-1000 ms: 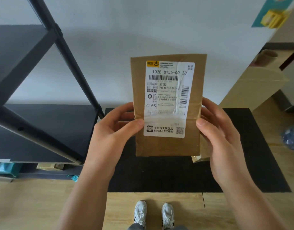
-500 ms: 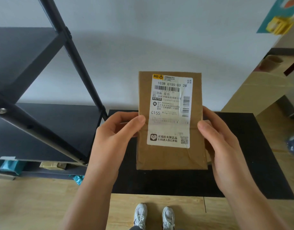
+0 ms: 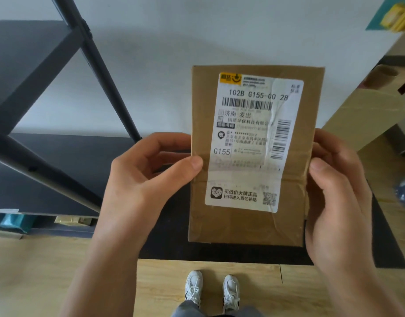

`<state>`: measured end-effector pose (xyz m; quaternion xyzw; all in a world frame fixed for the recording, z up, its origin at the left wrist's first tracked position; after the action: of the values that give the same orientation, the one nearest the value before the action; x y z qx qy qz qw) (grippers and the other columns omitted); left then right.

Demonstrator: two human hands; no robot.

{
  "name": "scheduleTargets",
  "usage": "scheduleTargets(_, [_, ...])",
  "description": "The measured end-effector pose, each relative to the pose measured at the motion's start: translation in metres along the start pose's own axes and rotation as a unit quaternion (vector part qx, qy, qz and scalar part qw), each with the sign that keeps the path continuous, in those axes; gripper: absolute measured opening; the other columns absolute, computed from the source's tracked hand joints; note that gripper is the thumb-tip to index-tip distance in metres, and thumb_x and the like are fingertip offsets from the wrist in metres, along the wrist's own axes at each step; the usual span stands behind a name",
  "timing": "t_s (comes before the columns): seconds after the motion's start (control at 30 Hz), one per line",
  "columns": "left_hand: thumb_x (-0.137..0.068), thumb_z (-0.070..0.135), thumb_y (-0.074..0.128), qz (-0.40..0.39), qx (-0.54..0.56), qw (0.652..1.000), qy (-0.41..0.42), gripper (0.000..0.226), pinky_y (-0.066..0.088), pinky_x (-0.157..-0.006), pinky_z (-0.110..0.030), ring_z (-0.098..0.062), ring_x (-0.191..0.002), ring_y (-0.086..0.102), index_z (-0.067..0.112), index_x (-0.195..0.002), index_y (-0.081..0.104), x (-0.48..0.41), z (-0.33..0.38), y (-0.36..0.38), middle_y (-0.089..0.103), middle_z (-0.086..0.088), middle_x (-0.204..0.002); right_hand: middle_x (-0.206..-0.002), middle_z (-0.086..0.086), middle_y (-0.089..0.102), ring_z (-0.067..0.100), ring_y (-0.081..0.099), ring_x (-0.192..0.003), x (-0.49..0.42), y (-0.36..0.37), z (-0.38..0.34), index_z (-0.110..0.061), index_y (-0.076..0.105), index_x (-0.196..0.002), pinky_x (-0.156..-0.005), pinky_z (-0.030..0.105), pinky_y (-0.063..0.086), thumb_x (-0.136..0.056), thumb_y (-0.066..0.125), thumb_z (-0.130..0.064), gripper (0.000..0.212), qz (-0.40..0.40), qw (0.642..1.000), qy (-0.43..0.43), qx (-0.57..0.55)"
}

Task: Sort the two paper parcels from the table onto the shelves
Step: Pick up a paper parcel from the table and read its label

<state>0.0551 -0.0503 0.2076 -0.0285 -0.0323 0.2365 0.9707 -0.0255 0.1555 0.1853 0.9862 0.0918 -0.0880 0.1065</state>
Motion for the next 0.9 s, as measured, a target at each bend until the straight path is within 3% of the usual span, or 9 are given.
scheduleTargets(0.37, [-0.063,0.039,0.076,0.015,-0.017,1.0,0.01,0.036,0.059,-0.078,-0.041,-0.021,-0.087,0.078,0.024,-0.096,0.076,0.0,0.005,0.002,0.081,-0.001,-0.09,-0.107,-0.003,0.073,0.019,0.069,-0.107,-0.002,-0.002,-0.002,-0.032,0.065,-0.113,-0.081,0.03,0.057,-0.081,0.053,-0.032,0.034,-0.009,1.0,0.003,0.003])
scheduleTargets(0.5, [-0.07,0.033,0.081,0.027,-0.025,0.999,-0.011,0.032,0.059,-0.081,-0.041,-0.017,-0.085,0.078,0.022,-0.099,0.074,-0.001,0.006,0.009,0.081,0.002,-0.088,-0.114,0.0,0.072,0.022,0.068,-0.112,-0.004,-0.004,0.0,-0.036,0.065,-0.117,-0.09,0.041,0.056,-0.083,0.055,-0.037,0.035,-0.029,0.999,0.022,0.022])
scheduleTargets(0.6, [-0.077,0.03,0.073,0.052,-0.025,0.998,-0.033,0.022,0.059,-0.085,-0.04,-0.012,-0.085,0.078,0.025,-0.098,0.074,0.0,0.001,0.013,0.081,0.006,-0.087,-0.12,-0.003,0.07,0.019,0.065,-0.117,-0.006,-0.003,0.003,-0.034,0.059,-0.128,-0.094,0.047,0.054,-0.087,0.058,-0.039,0.042,-0.054,0.995,0.041,0.067])
scheduleTargets(0.67, [-0.083,0.025,0.07,0.068,-0.017,0.996,-0.049,0.017,0.058,-0.089,-0.044,-0.013,-0.088,0.077,0.027,-0.099,0.074,0.002,-0.007,0.014,0.081,0.006,-0.09,-0.118,-0.011,0.071,0.011,0.065,-0.115,-0.007,-0.002,0.006,-0.036,0.056,-0.132,-0.092,0.04,0.055,-0.095,0.056,-0.032,0.037,-0.079,0.991,0.053,0.094])
scheduleTargets(0.77, [-0.084,0.026,0.07,0.103,0.009,0.992,-0.07,0.024,0.056,-0.092,-0.046,-0.016,-0.094,0.077,0.023,-0.108,0.075,0.01,-0.023,0.014,0.081,0.003,-0.096,-0.109,-0.024,0.072,-0.005,0.067,-0.104,-0.006,0.003,0.012,-0.041,0.055,-0.13,-0.076,0.018,0.057,-0.1,0.05,-0.02,0.037,-0.128,0.983,0.083,0.104])
scheduleTargets(0.83, [-0.085,0.024,0.07,0.132,0.023,0.988,-0.079,0.025,0.057,-0.092,-0.044,-0.015,-0.093,0.077,0.021,-0.109,0.075,0.02,-0.032,0.011,0.081,0.003,-0.096,-0.108,-0.029,0.071,-0.014,0.065,-0.099,-0.003,0.007,0.016,-0.049,0.055,-0.125,-0.07,0.004,0.05,-0.1,0.049,-0.021,0.038,-0.158,0.974,0.091,0.131])
scheduleTargets(0.9, [-0.086,0.023,0.069,0.155,0.034,0.984,-0.086,0.02,0.058,-0.089,-0.038,-0.011,-0.09,0.077,0.022,-0.105,0.076,0.033,-0.04,0.007,0.081,0.005,-0.093,-0.111,-0.026,0.07,-0.016,0.062,-0.1,0.002,0.014,0.018,-0.062,0.055,-0.11,-0.069,0.002,0.047,-0.099,0.049,-0.029,0.035,-0.18,0.965,0.1,0.163])
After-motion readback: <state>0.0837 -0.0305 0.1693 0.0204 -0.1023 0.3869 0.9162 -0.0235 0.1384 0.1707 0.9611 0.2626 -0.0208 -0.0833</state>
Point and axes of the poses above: each hand's wrist, its own x-axis away from the middle knuckle, its own y-axis out of the palm, z = x × y, the point moved 3 cm from there along -x, towards the middle knuckle
